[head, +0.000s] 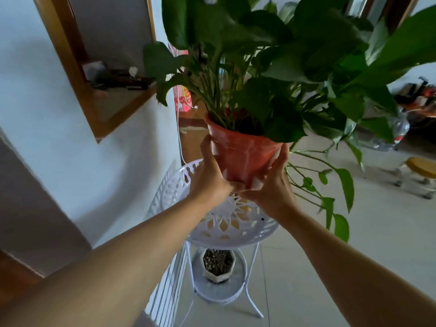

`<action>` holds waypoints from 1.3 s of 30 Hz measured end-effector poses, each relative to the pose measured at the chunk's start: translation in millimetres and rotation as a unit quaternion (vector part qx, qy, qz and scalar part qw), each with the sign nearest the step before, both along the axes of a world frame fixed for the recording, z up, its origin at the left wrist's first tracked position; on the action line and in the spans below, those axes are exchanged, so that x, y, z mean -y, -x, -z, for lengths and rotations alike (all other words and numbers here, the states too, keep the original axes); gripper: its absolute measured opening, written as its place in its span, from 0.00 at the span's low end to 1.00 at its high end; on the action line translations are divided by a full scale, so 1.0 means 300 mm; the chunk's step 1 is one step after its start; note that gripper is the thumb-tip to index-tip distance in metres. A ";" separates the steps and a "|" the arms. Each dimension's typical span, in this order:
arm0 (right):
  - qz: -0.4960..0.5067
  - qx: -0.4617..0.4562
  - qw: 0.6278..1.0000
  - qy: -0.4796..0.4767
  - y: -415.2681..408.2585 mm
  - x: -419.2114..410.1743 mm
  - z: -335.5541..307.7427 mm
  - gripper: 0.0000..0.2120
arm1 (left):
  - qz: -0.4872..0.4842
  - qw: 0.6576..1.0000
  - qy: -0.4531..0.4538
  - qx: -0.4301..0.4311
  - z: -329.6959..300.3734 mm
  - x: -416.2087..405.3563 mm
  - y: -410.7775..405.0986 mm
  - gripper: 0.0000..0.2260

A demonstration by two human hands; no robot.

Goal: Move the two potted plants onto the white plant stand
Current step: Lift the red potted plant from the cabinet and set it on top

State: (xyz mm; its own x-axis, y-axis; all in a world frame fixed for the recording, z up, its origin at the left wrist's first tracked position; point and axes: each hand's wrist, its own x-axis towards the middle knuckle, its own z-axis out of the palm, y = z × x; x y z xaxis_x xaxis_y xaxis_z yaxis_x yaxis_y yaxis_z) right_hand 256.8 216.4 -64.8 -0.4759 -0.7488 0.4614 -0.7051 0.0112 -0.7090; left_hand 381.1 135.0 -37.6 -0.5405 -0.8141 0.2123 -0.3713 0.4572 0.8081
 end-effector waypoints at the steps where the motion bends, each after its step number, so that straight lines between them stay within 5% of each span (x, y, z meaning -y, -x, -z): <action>1: 0.005 0.006 1.000 -0.001 0.007 0.004 0.037 0.69 | 0.004 1.000 -0.005 0.002 0.034 0.006 0.009 0.59; 29: 0.057 -0.012 0.995 -0.085 0.005 0.191 0.365 0.72 | -0.008 0.998 -0.020 0.051 0.373 0.153 0.001 0.57; 39: 0.066 -0.020 0.990 -0.121 -0.002 0.190 0.372 0.73 | -0.003 0.999 -0.020 0.037 0.387 0.144 0.006 0.47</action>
